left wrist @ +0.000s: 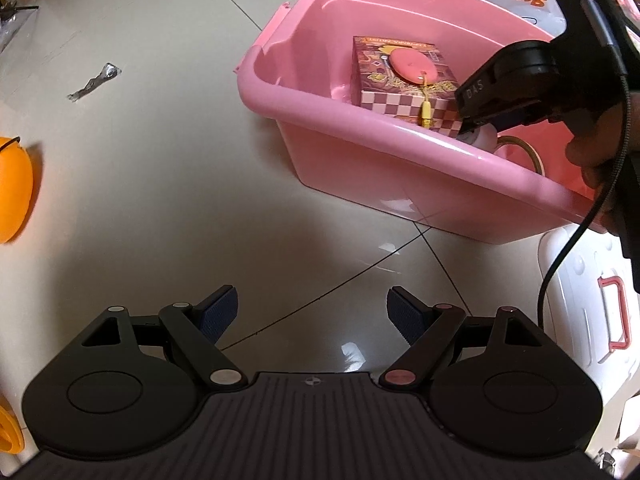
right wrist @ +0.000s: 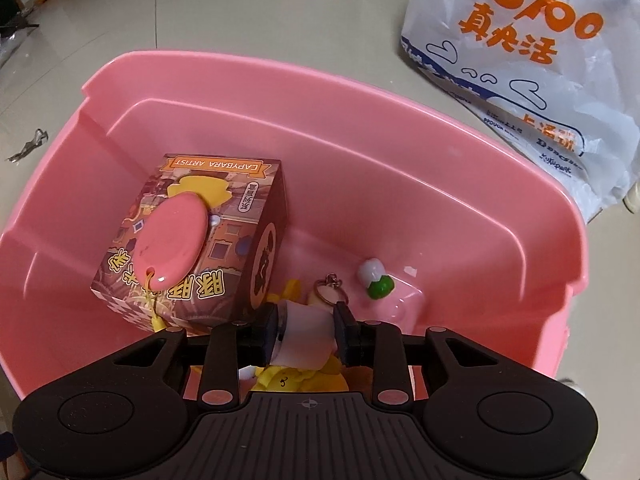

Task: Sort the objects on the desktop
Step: 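Lower the roll into the bin and open the right gripper, then raise the open right gripper out of the bin, then move the left gripper down to the light-blue box beside the orange slipper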

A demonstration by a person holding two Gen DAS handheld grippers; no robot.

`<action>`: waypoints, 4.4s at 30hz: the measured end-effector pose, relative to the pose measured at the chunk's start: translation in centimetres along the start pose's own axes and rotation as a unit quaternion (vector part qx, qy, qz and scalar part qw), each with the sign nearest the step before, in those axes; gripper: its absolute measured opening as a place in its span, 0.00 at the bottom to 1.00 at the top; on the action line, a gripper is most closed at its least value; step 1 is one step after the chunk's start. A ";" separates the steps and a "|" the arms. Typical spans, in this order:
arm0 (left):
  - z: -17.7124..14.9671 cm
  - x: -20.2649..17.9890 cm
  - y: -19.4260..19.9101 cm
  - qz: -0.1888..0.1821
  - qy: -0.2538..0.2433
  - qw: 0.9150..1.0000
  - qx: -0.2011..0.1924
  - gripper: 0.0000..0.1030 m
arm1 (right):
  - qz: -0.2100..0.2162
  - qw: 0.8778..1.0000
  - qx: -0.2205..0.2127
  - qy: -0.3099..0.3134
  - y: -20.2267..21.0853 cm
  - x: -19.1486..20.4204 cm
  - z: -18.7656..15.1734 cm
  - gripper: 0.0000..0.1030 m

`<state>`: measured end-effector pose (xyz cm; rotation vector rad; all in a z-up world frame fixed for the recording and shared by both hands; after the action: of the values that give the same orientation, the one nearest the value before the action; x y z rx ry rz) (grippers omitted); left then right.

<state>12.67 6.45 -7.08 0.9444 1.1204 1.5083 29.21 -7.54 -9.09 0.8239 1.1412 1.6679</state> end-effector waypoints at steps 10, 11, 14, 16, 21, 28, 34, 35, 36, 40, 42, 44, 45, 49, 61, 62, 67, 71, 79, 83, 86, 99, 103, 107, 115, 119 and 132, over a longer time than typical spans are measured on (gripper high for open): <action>-0.4 0.5 0.0 0.007 0.007 1.000 -0.001 0.81 | 0.006 0.999 0.006 0.039 -0.7 2.9 -0.1 0.26; -0.4 0.6 0.0 0.007 0.007 1.000 -0.002 0.81 | 0.013 0.999 0.009 0.036 -0.8 3.1 -0.1 0.26; -0.4 0.7 0.2 0.009 0.007 1.000 -0.005 0.81 | 0.010 0.999 0.005 0.047 -1.1 3.8 0.1 0.26; -0.5 0.8 0.3 0.010 0.008 1.000 -0.005 0.81 | 0.010 0.999 0.006 0.047 -1.1 4.0 0.1 0.25; -0.6 1.1 0.4 0.008 0.010 1.000 -0.003 0.81 | 0.020 0.999 0.011 0.031 -1.2 3.6 0.0 0.26; -0.8 1.4 0.8 0.008 0.009 1.000 -0.005 0.81 | 0.028 1.000 0.002 -0.014 -0.8 2.1 -0.9 0.31; -1.1 1.6 0.9 0.007 0.008 1.000 -0.004 0.81 | 0.027 0.999 -0.029 -0.033 1.7 1.1 -1.0 0.35; -1.2 1.6 1.0 0.007 0.008 1.000 -0.004 0.81 | 0.025 0.999 -0.035 -0.034 2.3 1.0 -1.1 0.36; -1.3 1.6 1.1 0.008 0.009 1.000 -0.004 0.81 | 0.024 0.998 -0.042 -0.035 2.9 0.9 -1.1 0.37; -1.7 1.7 1.6 0.007 0.007 1.000 -0.005 0.81 | 0.030 0.996 -0.071 -0.049 5.7 0.5 -1.9 0.37; -1.8 1.7 1.9 0.005 0.005 1.000 -0.006 0.81 | 0.029 0.994 -0.087 -0.057 7.4 0.3 -2.5 0.39; -2.0 1.7 2.4 0.003 0.004 1.000 -0.006 0.81 | 0.028 0.993 -0.098 -0.061 8.8 0.3 -3.2 0.39; -2.1 1.8 2.6 0.001 0.004 1.000 -0.006 0.81 | 0.027 0.992 -0.104 -0.062 9.6 0.3 -3.6 0.39; -2.7 1.8 3.9 -0.008 0.010 1.000 -0.007 0.81 | 0.018 0.990 -0.126 -0.059 12.3 0.4 -5.4 0.42; -6.3 1.5 6.9 -0.018 0.008 1.000 0.002 0.82 | -0.011 0.987 -0.160 -0.015 18.3 1.6 -12.4 0.45; -6.5 1.5 7.0 -0.015 0.006 1.000 0.001 0.82 | -0.010 0.987 -0.162 -0.019 18.7 1.6 -13.0 0.45; -7.4 1.3 8.1 -0.016 0.006 1.000 -0.003 0.85 | -0.007 0.984 -0.172 -0.045 20.2 1.1 -15.9 0.45; -7.8 1.2 8.7 -0.016 0.002 1.000 -0.008 0.85 | -0.006 0.982 -0.179 -0.062 21.2 0.7 -17.6 0.45; -8.8 1.2 9.9 -0.023 0.015 1.000 -0.003 0.86 | -0.002 0.979 -0.182 -0.092 22.2 0.5 -20.3 0.45; -9.1 1.5 10.2 -0.023 0.028 0.999 0.000 0.86 | -0.005 0.980 -0.177 -0.088 22.1 0.9 -21.1 0.45; -9.3 1.9 10.4 -0.022 0.041 0.999 0.003 0.86 | 0.000 0.981 -0.175 -0.087 21.9 1.2 -21.5 0.46; -10.1 2.7 9.8 0.006 0.037 0.999 0.000 0.86 | 0.003 0.989 -0.135 -0.062 19.5 3.5 -23.6 0.54; -10.4 3.2 9.1 0.007 0.038 0.999 0.007 0.86 | -0.003 0.992 -0.116 -0.046 18.7 4.1 -24.2 0.55; -10.5 4.0 8.4 0.003 0.053 0.998 0.015 0.86 | 0.008 0.992 -0.107 -0.063 18.0 4.1 -24.6 0.57; -11.2 5.4 6.0 -0.002 0.099 0.993 0.058 0.86 | 0.017 0.993 -0.102 -0.053 17.3 5.0 -24.3 0.59; -11.5 6.2 4.6 0.002 0.127 0.989 0.076 0.86 | 0.023 0.994 -0.095 -0.048 16.7 5.4 -24.2 0.59; -12.7 7.2 0.5 0.002 0.167 0.981 0.102 0.86 | 0.032 0.995 -0.075 -0.049 14.7 5.7 -24.4 0.59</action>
<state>-0.90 11.06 -9.84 0.8458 1.5391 1.6160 1.04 -12.13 -3.56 0.8439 0.9197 1.7231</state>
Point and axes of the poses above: each gripper's, at about its wrist camera, not at the fingertips, and y roughly against the way its jaws point, x to its left, z to its top, the point moved 3 cm from there along -y, roughly the way its jaws point, and after that the axes turned 3 degrees about y, right-handed, at the moved point
